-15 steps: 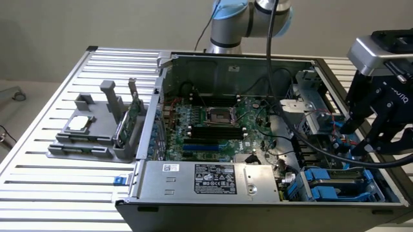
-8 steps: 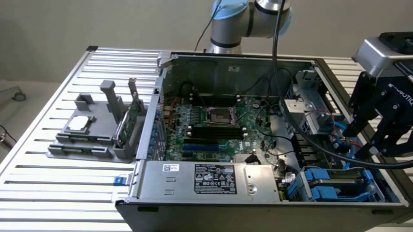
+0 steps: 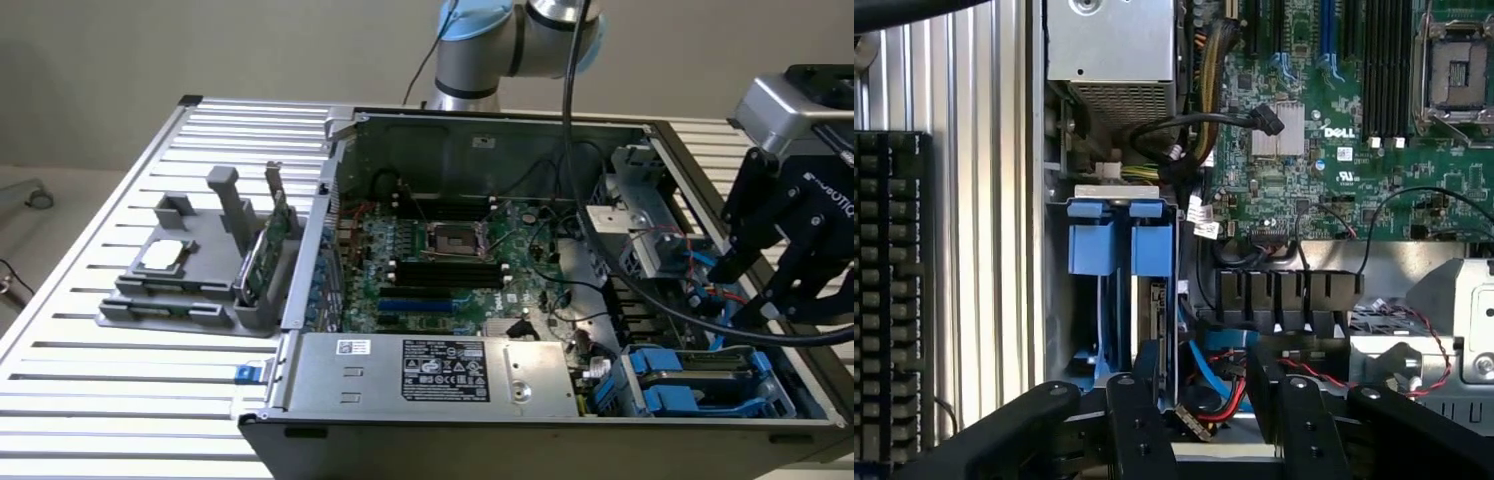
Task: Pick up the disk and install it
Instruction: 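Insert the first disk wire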
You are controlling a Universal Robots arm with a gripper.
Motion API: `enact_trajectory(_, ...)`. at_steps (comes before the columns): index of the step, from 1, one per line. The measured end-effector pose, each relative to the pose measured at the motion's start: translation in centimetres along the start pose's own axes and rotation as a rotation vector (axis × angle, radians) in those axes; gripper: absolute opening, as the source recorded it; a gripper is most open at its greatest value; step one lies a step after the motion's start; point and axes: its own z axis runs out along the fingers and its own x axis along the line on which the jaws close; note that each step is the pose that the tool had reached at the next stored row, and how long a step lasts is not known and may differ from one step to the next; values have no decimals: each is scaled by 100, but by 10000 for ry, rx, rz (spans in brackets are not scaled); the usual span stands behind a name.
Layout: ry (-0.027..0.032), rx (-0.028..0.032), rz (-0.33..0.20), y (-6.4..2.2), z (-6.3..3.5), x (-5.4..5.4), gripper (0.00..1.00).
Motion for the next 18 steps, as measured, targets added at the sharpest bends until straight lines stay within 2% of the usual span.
enact_trajectory(18,-142,-16,2936,-1,12,0,48)
